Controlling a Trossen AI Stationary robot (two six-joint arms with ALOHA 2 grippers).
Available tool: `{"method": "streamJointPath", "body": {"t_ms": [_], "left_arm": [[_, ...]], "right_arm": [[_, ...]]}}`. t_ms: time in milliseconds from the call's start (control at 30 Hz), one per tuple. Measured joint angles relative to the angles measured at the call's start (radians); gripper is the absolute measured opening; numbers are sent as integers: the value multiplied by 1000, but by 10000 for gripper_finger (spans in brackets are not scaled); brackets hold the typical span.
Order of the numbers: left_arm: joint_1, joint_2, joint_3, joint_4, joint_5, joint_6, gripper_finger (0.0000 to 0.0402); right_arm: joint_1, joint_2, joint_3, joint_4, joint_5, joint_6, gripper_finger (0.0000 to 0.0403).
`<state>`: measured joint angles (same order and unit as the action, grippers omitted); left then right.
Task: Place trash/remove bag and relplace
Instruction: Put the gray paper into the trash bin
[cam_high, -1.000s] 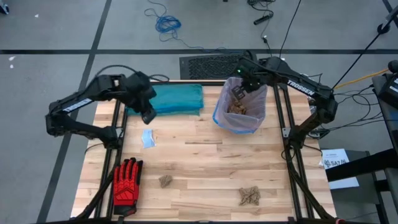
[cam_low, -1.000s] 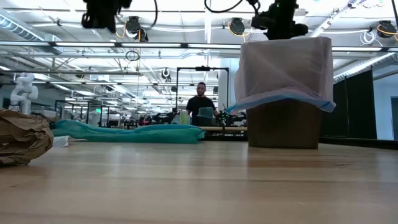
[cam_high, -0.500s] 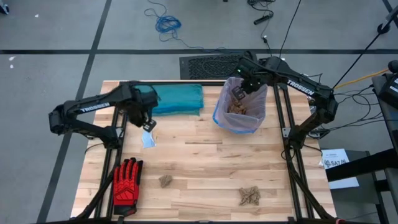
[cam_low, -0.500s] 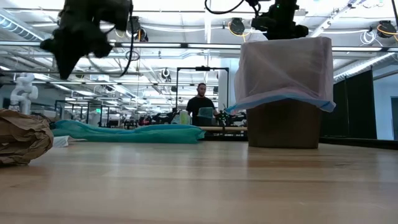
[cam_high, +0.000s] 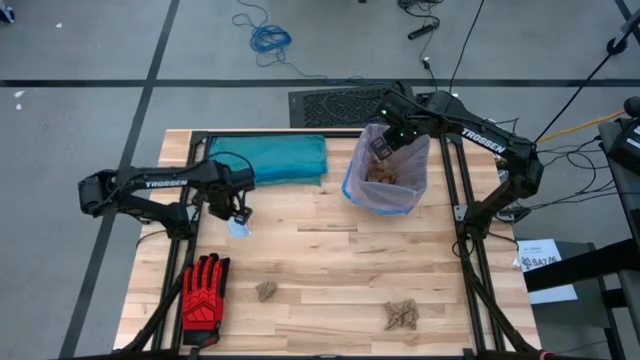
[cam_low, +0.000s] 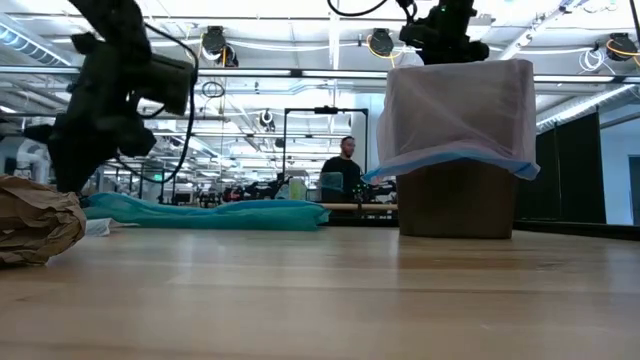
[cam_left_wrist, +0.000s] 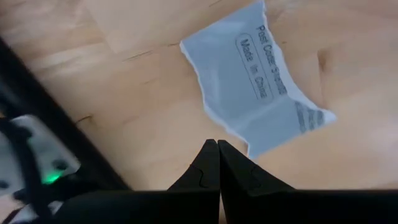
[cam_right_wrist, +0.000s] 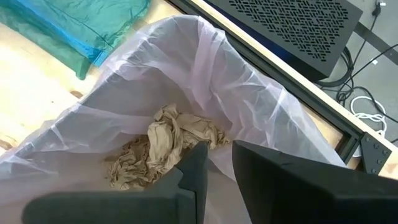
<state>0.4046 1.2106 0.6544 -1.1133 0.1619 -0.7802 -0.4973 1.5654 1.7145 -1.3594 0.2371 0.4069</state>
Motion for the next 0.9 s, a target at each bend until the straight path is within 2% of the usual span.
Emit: {"method": "streamJointPath", "body": {"t_ms": [300, 500, 633, 700, 900], "left_arm": [[0, 51, -83, 156, -6, -1, 0], [0, 146, -93, 310, 38, 1, 0], [-15, 181, -81, 487, 89, 1, 0], [-27, 184, -74, 559, 92, -1, 0], [-57, 186, -65, 758, 87, -55, 0]], "right_arm": [[5, -3, 54, -10, 2, -4, 63], [32, -4, 220, -11, -2, -8, 44], [68, -4, 365, -13, -21, -8, 35], [84, -5, 435, -12, -82, -12, 32], [145, -6, 534, -12, -406, -2, 31]]}}
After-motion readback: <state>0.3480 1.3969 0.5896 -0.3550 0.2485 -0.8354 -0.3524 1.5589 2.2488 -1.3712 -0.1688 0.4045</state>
